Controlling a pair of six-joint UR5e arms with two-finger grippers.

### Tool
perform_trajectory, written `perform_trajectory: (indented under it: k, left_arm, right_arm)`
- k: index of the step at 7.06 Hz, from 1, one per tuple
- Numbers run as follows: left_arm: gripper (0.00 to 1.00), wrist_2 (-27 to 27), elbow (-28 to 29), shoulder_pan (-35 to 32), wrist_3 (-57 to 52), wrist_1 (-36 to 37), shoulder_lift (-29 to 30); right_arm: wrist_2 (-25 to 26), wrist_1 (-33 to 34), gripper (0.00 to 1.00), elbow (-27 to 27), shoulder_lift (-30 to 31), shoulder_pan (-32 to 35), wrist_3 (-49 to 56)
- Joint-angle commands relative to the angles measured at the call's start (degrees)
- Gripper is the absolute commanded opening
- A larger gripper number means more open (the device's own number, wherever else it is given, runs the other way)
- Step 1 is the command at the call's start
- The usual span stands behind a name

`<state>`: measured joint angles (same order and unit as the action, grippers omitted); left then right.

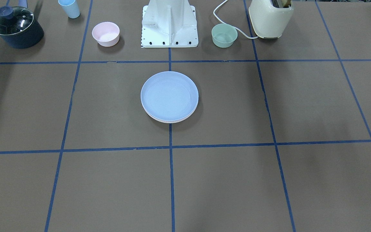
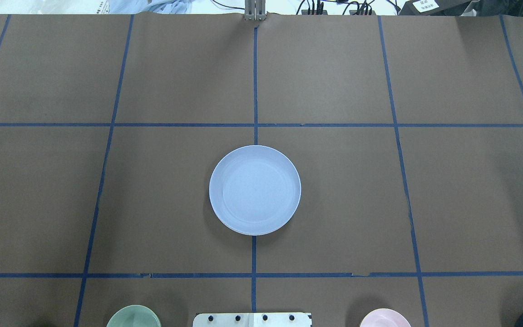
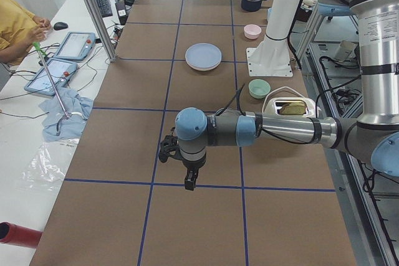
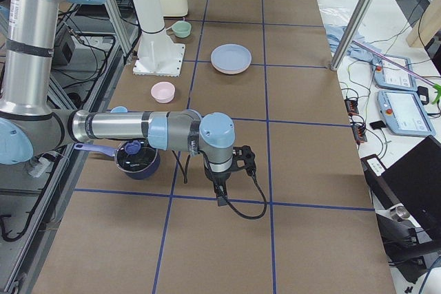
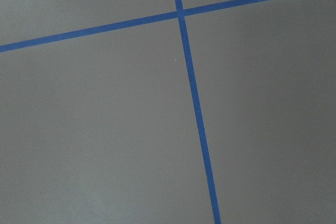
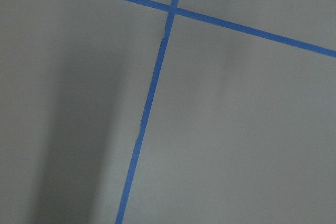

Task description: Stack three plates with pink and blue

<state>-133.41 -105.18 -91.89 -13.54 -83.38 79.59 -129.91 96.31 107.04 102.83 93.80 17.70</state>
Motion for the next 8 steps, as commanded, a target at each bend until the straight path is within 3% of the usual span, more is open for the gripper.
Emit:
perform_trajectory:
  k: [1,8]
  left_arm:
    - [1.00,0.34,0.24,0.05,-0.09,0.06,-0.05]
    - [1.00,1.05,0.15,0.05,0.18,0.06,-0.05]
  right_arm:
    - [0.18,-0.07,1.00,-0.25,0.00,-0.11,0.23]
    - [-0.26,-0.16,1.00,-1.13,0.18,-0.11,0.41]
